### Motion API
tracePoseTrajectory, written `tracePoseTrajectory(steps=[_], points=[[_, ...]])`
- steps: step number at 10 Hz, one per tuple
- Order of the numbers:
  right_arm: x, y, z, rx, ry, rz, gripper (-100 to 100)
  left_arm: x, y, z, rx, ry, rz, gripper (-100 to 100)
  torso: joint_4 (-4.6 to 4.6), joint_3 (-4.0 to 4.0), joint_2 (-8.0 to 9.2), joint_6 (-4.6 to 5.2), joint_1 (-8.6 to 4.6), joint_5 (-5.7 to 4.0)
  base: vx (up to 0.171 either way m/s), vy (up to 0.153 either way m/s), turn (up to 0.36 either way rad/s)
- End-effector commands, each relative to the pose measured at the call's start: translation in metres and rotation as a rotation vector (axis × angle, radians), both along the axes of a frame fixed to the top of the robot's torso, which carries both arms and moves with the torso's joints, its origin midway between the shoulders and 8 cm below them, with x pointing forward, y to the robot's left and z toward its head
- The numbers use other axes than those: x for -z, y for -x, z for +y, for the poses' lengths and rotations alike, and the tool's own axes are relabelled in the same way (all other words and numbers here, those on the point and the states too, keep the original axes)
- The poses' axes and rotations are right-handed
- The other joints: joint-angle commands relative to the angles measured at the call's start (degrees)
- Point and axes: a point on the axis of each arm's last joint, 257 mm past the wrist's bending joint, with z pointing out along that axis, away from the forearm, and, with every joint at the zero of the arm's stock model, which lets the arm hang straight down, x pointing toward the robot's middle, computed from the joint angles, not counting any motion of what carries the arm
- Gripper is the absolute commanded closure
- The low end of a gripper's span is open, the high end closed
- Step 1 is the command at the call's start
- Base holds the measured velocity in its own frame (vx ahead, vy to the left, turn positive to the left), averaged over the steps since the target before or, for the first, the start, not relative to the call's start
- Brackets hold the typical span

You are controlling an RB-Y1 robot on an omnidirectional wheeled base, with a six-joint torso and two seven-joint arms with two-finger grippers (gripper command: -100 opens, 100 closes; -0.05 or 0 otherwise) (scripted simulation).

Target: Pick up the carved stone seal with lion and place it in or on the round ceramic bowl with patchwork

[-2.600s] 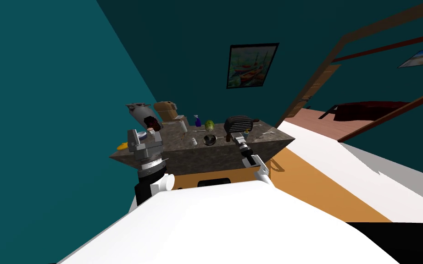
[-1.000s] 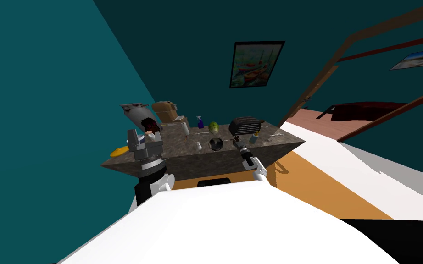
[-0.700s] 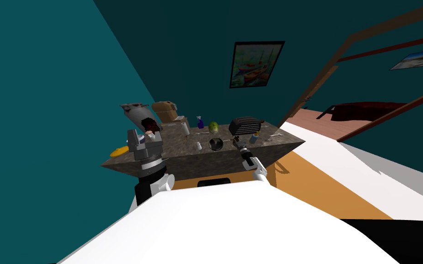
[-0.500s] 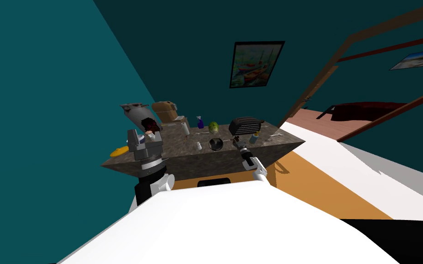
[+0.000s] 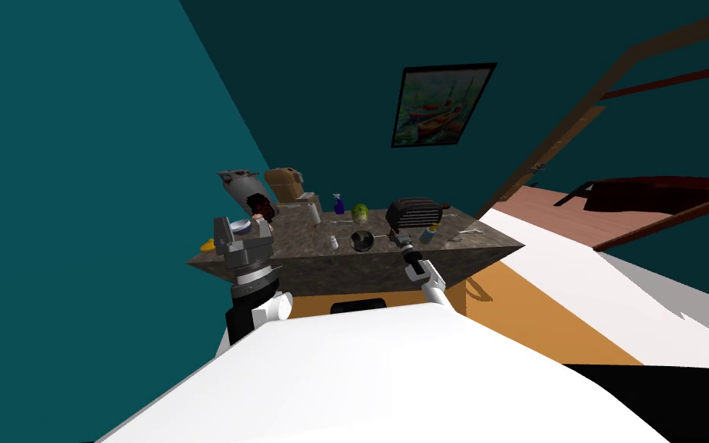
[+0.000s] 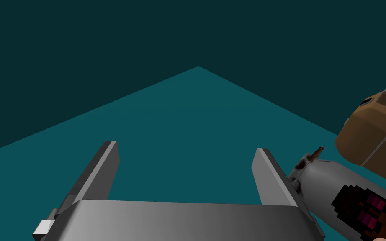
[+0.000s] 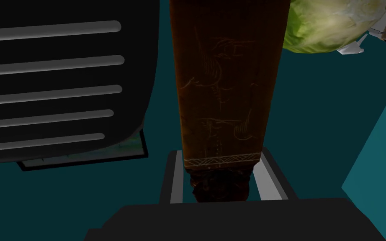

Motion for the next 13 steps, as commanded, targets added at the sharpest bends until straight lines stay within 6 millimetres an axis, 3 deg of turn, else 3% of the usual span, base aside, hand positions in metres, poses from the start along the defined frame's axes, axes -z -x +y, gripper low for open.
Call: tracePoseTrajectory(steps=[1,4,7,9,12,13], points=[[-0.011,-0.006,0.000,-0.014,-0.064,-0.020,100,0.000,0.000,0.000,0.000,0.000,0.000,0,0.00,0.00,0.00,0.00,0.00,0.00,-0.014,-0.074,0.119],[-0.022,-0.012,0.002,-0.032,-0.137,-0.040,100,0.000,0.000,0.000,0.000,0.000,0.000,0,0.03,0.04,0.05,-0.14,0.00,-0.05,-0.038,-0.069,0.124],[-0.048,-0.025,0.006,-0.070,-0.252,-0.086,100,0.000,0.000,0.000,0.000,0.000,0.000,0,0.05,0.05,0.06,-0.12,-0.06,-0.12,-0.035,-0.082,0.159],[-0.048,-0.025,0.006,-0.076,-0.288,-0.083,100,0.000,0.000,0.000,0.000,0.000,0.000,0,0.08,0.08,0.07,-0.14,-0.17,-0.16,-0.024,-0.071,0.059],[-0.077,-0.038,0.012,-0.129,-0.419,-0.129,100,0.000,0.000,0.000,0.000,0.000,0.000,0,0.11,0.13,0.14,-0.17,-0.10,-0.18,-0.048,-0.075,0.183],[-0.077,-0.038,0.012,-0.134,-0.447,-0.127,100,0.000,0.000,0.000,0.000,0.000,0.000,0,0.15,0.15,0.15,-0.27,-0.11,-0.18,-0.055,-0.074,0.159]])
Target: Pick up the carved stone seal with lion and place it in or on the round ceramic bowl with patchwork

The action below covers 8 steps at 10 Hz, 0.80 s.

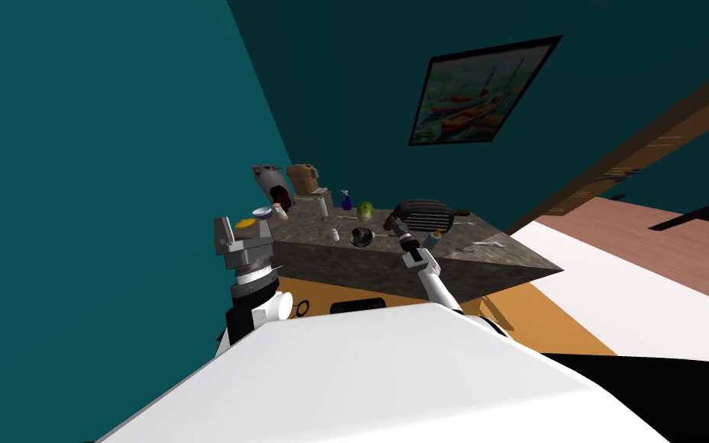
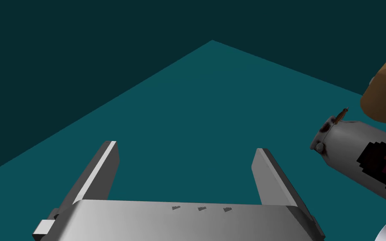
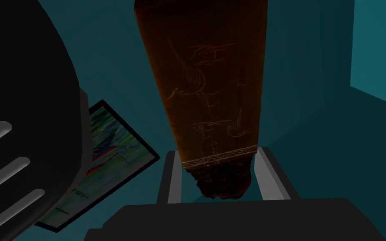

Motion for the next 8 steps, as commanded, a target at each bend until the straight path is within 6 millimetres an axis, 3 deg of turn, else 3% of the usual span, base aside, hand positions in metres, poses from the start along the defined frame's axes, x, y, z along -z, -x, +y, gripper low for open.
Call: tracePoseTrajectory(steps=[1,2,4,5,7,8], points=[[-0.002,-0.001,0.000,-0.014,-0.041,-0.001,100,0.000,0.000,0.000,0.000,0.000,0.000,0,0.00,0.00,0.00,0.00,0.00,0.00,-0.024,-0.039,-0.001],[-0.017,-0.007,0.003,-0.041,-0.097,-0.026,100,0.000,0.000,0.000,0.000,0.000,0.000,0,-0.02,-0.03,-0.06,0.08,0.04,0.01,-0.036,-0.066,0.213],[-0.017,-0.007,0.003,-0.052,-0.135,-0.022,100,0.000,0.000,0.000,0.000,0.000,0.000,0,0.02,-0.02,-0.06,0.00,-0.03,-0.01,-0.027,-0.055,0.072],[-0.033,-0.014,0.007,-0.083,-0.193,-0.046,100,0.000,0.000,0.000,0.000,0.000,0.000,0,-0.01,-0.04,-0.08,0.06,0.03,-0.01,-0.056,-0.051,0.261],[-0.033,-0.014,0.007,-0.095,-0.231,-0.041,100,0.000,0.000,0.000,0.000,0.000,0.000,0,0.06,0.03,0.00,-0.01,0.02,-0.01,-0.028,-0.054,0.067],[-0.049,-0.021,0.012,-0.129,-0.289,-0.062,100,0.000,0.000,0.000,0.000,0.000,0.000,0,0.03,-0.01,-0.05,0.07,0.02,-0.02,-0.043,-0.080,0.211]])
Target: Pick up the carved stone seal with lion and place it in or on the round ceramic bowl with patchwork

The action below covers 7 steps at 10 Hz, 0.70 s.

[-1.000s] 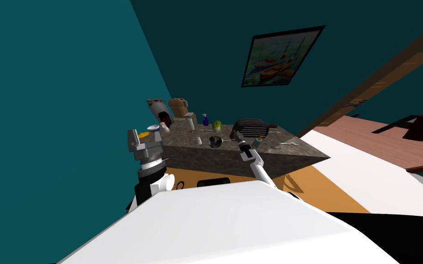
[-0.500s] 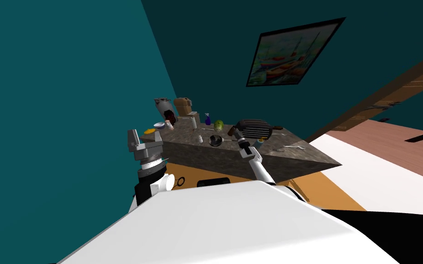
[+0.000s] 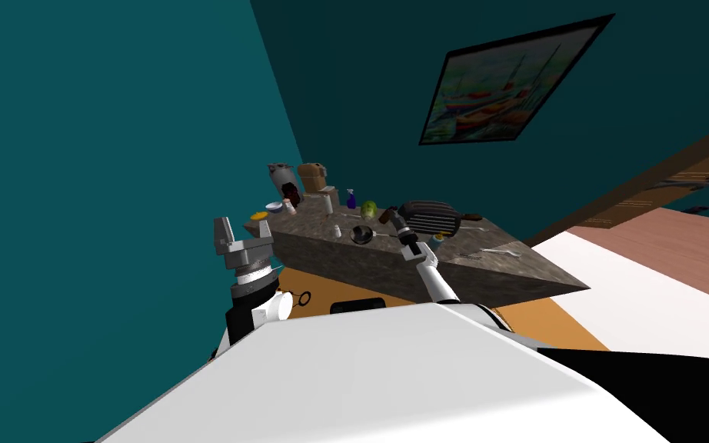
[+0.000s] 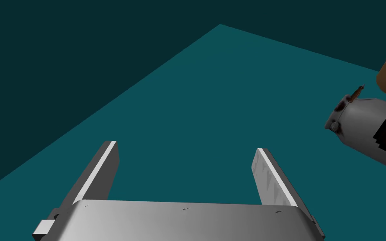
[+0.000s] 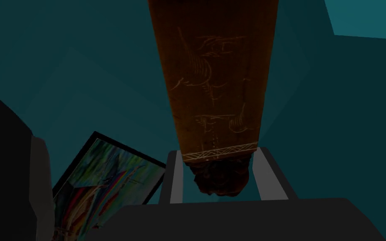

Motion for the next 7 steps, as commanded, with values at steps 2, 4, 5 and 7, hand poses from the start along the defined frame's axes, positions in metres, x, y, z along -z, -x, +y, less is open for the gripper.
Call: tracePoseTrajectory(steps=[2,4,5,7], points=[[-0.009,-0.003,0.003,-0.035,-0.074,-0.006,100,0.000,0.000,0.000,0.000,0.000,0.000,0,0.00,0.01,0.02,0.07,0.02,-0.01,-0.025,-0.053,0.103],[-0.024,-0.010,0.007,-0.078,-0.155,-0.022,100,0.000,0.000,0.000,0.000,0.000,0.000,0,0.01,0.00,-0.01,-0.02,0.08,0.00,-0.037,-0.065,0.211],[-0.024,-0.010,0.007,-0.086,-0.174,-0.019,100,0.000,0.000,0.000,0.000,0.000,0.000,0,0.00,0.01,0.01,0.08,0.06,-0.01,-0.009,-0.033,-0.014],[-0.039,-0.016,0.011,-0.131,-0.254,-0.031,100,0.000,0.000,0.000,0.000,0.000,0.000,0,0.01,-0.01,-0.03,0.01,0.05,0.00,-0.028,-0.072,0.190]])
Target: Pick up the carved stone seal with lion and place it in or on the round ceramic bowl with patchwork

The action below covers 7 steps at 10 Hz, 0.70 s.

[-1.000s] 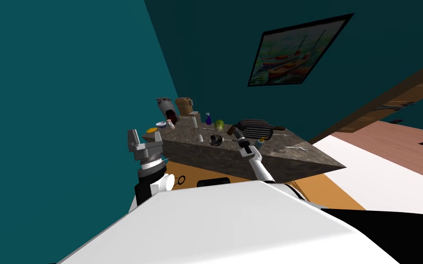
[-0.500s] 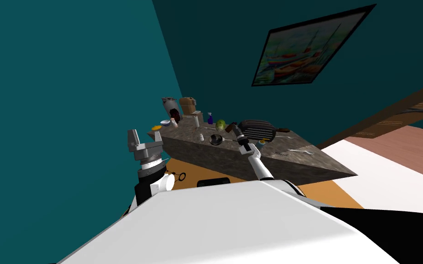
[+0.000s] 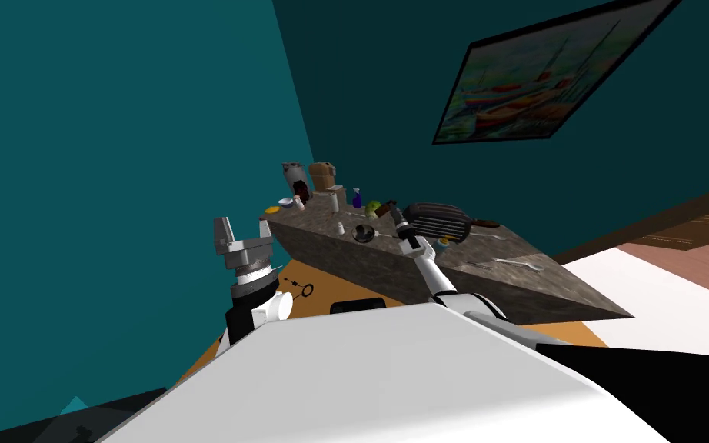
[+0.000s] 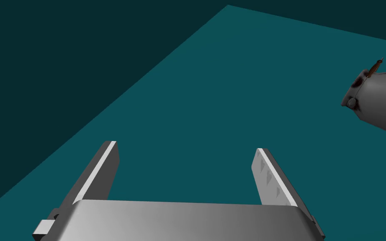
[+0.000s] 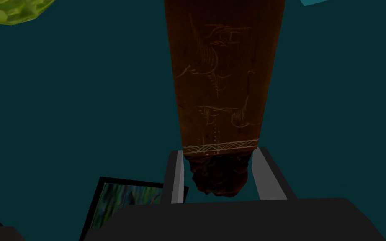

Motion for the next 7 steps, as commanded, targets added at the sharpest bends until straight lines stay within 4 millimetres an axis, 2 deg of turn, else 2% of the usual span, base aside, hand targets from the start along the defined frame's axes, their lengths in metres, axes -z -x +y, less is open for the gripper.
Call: tracePoseTrajectory(steps=[1,2,4,5,7], points=[[-0.003,-0.001,0.000,-0.020,-0.042,0.003,100,0.000,0.000,0.000,0.000,0.000,0.000,0,0.00,0.00,0.00,0.00,0.00,0.00,-0.010,-0.041,0.023],[-0.016,-0.007,0.004,-0.056,-0.095,-0.009,100,0.000,0.000,0.000,0.000,0.000,0.000,0,-0.02,-0.02,-0.02,0.08,0.06,0.01,-0.024,-0.069,0.253],[-0.016,-0.007,0.004,-0.077,-0.142,-0.001,100,0.000,0.000,0.000,0.000,0.000,0.000,0,0.00,-0.01,-0.01,0.01,0.02,0.00,-0.018,-0.058,0.092],[-0.029,-0.013,0.009,-0.114,-0.193,-0.008,100,0.000,0.000,0.000,0.000,0.000,0.000,0,-0.03,-0.03,-0.03,0.10,0.07,0.00,-0.028,-0.061,0.228],[-0.029,-0.013,0.009,-0.136,-0.241,0.000,100,0.000,0.000,0.000,0.000,0.000,0.000,0,-0.02,-0.02,-0.03,0.03,0.03,0.00,-0.013,-0.061,0.095]])
